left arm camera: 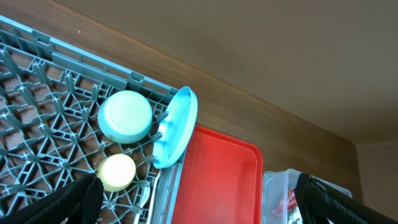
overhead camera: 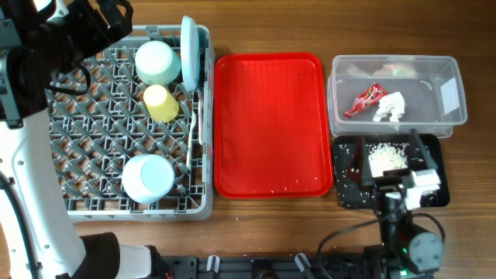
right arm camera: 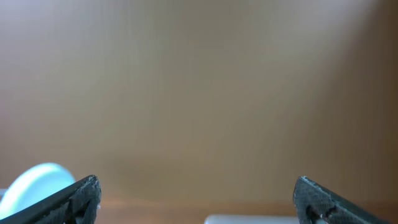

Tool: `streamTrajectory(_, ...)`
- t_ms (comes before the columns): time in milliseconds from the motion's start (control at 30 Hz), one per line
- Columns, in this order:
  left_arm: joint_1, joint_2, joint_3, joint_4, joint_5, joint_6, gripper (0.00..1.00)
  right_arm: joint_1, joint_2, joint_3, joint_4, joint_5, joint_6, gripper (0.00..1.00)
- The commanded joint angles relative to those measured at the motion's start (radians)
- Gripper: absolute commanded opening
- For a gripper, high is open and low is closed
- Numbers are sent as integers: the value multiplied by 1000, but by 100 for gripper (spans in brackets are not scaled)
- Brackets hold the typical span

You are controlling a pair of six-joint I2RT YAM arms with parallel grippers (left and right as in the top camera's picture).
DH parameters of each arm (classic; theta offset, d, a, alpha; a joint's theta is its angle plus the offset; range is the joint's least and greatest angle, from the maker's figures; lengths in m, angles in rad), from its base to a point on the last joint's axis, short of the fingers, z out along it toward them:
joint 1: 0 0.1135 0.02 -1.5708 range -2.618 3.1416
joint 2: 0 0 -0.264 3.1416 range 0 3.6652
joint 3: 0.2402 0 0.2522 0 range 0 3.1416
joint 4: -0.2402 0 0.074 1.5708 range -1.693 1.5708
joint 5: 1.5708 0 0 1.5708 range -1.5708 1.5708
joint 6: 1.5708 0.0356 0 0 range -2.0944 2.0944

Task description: Sort waste into correct bins and load items into the dishwasher rack

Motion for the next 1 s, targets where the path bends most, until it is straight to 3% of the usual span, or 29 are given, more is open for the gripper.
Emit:
streamTrajectory(0,-2,-11,5,3,-2,-8,100,-41,-21,-29,-67,-53,47,100)
streamTrajectory(200,-2,-11,5,3,-2,-8,100,-150,-21,-29,-335,-154,-82,100)
streamTrajectory(967,-2,-11,5,3,-2,-8,100,-173,-20,-29,-324,-151,-109,100)
